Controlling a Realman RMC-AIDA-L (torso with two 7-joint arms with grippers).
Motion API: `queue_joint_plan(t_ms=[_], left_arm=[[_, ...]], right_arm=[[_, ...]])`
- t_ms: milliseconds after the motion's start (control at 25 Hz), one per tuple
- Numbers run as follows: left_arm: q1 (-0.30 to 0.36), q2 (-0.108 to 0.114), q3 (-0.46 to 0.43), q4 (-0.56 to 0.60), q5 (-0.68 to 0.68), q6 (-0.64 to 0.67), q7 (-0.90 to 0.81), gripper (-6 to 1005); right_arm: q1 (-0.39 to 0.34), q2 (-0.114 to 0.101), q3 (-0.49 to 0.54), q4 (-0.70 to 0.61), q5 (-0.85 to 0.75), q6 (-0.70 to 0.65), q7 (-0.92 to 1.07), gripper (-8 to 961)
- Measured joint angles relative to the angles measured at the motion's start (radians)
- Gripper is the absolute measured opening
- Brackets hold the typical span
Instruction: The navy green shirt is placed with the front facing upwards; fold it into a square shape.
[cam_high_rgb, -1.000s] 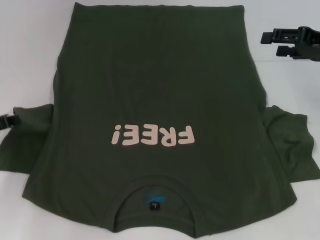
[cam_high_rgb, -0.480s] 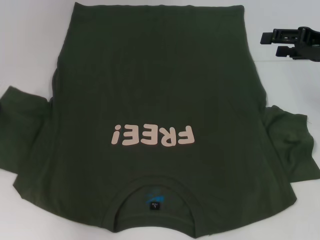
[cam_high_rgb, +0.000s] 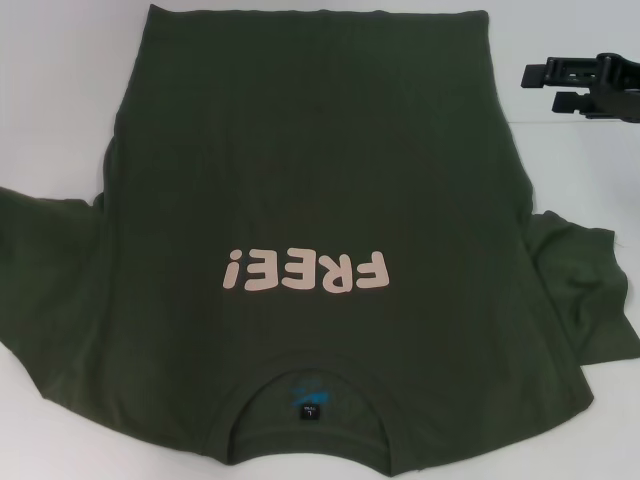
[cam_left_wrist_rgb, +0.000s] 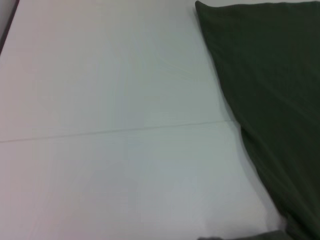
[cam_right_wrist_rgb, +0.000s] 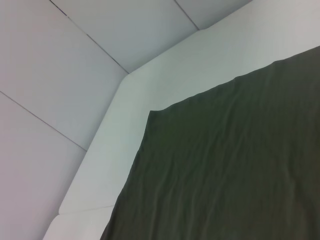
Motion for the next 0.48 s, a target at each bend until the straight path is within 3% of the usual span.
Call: queue_joint_plan(t_ms=[280,480], left_arm=[[-0.009,-0.029,0.142,0.152,0.074,0.18,-0.209,-1],[-0.06,-0.023,0.238,0.195,0.077,0.352,-0.39,-2]], right_arm=[[0.003,0.0,0.0,0.001,0.0,-0.004,0.0,783],[0.003,0.0,0.0,0.001,0.0,-0.006,0.0,782]])
